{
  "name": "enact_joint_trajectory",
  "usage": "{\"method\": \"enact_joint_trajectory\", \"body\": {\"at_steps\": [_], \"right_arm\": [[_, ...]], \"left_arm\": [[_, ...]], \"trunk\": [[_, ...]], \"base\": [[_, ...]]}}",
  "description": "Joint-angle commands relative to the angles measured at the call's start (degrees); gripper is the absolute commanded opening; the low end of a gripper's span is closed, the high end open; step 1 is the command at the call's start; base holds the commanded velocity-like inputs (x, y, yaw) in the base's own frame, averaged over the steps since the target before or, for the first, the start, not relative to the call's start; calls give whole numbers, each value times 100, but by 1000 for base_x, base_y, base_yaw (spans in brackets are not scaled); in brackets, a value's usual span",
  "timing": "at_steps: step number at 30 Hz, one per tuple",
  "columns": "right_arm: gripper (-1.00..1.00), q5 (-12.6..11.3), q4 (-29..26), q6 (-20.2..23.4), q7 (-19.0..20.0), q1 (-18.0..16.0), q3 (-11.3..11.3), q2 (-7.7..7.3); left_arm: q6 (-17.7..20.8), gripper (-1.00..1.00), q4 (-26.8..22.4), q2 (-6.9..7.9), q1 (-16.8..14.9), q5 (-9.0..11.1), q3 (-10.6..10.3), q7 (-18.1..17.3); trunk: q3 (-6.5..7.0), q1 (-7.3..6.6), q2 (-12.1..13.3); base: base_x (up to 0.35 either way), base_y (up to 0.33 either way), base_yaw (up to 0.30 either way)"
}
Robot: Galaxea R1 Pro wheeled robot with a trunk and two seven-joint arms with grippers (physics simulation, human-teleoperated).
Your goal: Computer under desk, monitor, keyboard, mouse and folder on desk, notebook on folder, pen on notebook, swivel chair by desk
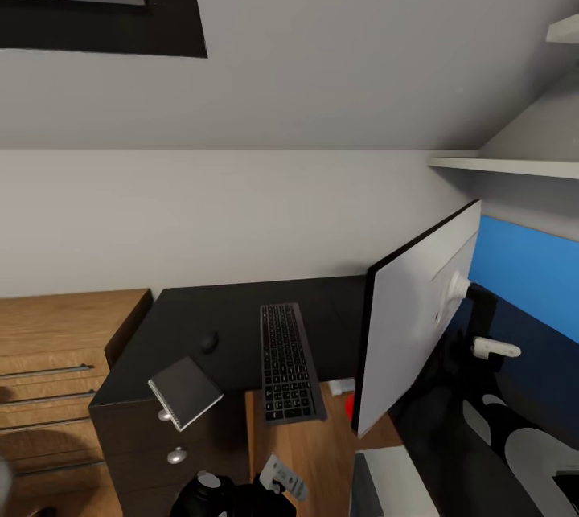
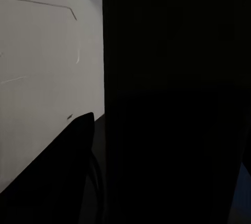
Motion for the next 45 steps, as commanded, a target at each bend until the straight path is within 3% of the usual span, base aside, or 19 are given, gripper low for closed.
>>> {"method": "enact_joint_trajectory", "body": {"at_steps": [1,14,45], "right_arm": [[-100,-95,27,-16,-20,0,34,-3],[-100,-92,28,-17,-20,0,34,5],[-100,-92,28,-15,-17,0,41,5]], "left_arm": [[38,100,-6,4,-5,37,-7,10],[31,100,106,-71,-5,31,-8,10],[31,100,109,-75,-5,28,-7,10]], "trunk": [[-8,-3,-4],[-8,-3,-4],[-8,-3,-4]], "base": [[-330,0,0],[-335,0,0],[-336,0,0]]}}
